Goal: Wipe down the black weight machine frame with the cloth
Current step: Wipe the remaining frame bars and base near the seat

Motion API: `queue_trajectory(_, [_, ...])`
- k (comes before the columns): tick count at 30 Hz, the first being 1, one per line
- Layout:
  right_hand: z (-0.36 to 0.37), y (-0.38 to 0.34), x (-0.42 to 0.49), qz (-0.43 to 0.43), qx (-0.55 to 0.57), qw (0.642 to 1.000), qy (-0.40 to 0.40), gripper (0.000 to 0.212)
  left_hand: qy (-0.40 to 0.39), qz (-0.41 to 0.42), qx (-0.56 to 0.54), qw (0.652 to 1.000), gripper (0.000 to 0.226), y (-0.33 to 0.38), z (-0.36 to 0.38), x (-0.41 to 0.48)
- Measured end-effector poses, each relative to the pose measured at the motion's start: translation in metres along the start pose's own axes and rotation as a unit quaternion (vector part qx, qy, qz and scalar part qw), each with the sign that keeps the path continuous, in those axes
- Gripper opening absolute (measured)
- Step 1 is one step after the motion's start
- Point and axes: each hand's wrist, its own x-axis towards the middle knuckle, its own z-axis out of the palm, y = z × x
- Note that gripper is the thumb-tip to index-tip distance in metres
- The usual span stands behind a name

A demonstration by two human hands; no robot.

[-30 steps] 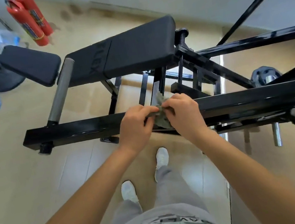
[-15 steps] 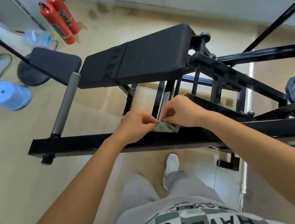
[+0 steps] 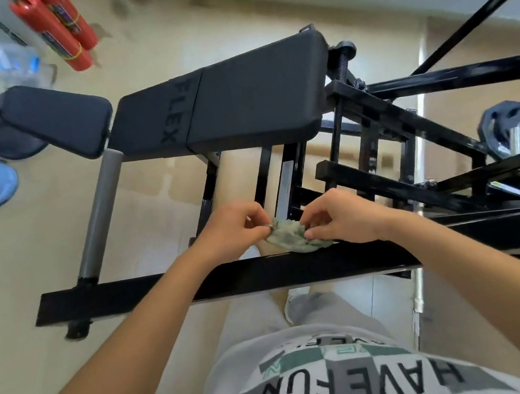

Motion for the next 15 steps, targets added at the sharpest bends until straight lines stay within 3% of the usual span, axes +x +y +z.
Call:
queue_trajectory(7, [-0.005, 0.029, 0.064, 0.174, 0.071, 0.978, 0.094, 0.021, 0.039, -0.047, 0.038, 0.997, 0.004, -0.024, -0.010, 0.082])
queue_trajectory(15, [0.011, 0.092, 0.154, 0.290, 0.122, 0.931, 0.183, 0.019, 0.081, -0.115, 0.028, 0.990, 0.003, -0.074, 0.027, 0.176])
